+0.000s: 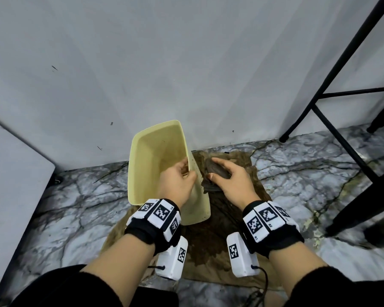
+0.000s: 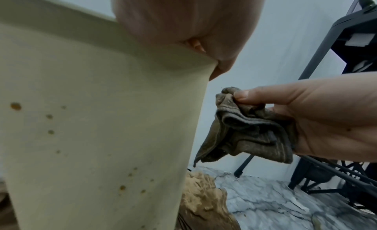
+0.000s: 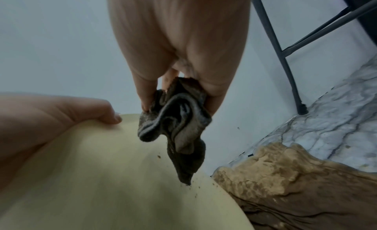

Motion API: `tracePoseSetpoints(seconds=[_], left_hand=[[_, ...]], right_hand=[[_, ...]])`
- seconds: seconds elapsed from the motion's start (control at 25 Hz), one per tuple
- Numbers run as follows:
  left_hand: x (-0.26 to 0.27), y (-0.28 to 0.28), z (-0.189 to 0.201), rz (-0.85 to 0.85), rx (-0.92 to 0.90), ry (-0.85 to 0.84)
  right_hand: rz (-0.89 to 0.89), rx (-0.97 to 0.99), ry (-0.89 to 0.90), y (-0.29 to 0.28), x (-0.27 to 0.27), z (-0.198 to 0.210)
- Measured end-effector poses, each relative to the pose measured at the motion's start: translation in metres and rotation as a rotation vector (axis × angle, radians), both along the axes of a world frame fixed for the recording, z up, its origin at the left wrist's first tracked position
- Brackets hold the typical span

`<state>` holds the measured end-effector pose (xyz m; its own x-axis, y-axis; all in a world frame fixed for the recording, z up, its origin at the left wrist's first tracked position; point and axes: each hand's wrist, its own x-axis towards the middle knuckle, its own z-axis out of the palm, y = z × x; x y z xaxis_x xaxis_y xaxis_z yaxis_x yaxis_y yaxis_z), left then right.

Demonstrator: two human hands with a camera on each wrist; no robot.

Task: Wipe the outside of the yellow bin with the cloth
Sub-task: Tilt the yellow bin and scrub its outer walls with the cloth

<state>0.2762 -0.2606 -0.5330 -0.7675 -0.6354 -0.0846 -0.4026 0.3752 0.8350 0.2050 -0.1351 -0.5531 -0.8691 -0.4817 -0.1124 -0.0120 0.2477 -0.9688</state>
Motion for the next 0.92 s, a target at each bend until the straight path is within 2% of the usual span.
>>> tracePoseSetpoints(seconds=[0.2, 0.28, 0.4, 0.52, 0.72, 0.92], left_hand=[[0.017, -0.031, 0.015, 0.131, 0.07, 0.201], [0.022, -0.035, 0.012, 0.152, 0.1, 0.232], [0.027, -0.039, 0.0, 0.137, 0.149, 0.194], [0.028, -0.042, -0.009, 0.142, 0.074, 0.124], [0.024, -0.04, -0.004, 0.264, 0.031, 0.14], [0.016, -0.035, -0.007, 0.214, 0.037, 0.086]], right_hand=[[0.046, -0.121, -0.006, -0.039, 0.018, 0.012], [0.059, -0.109, 0.036, -0.054, 0.029, 0.009], [0.05, -0.011, 0.098, -0.065, 0.041, -0.01], [0.028, 0.046, 0.14, -0.063, 0.047, -0.03], [0.044, 0.041, 0.186, -0.067, 0.059, -0.026], [0.004, 0.009, 0.265, -0.066, 0.054, -0.041]])
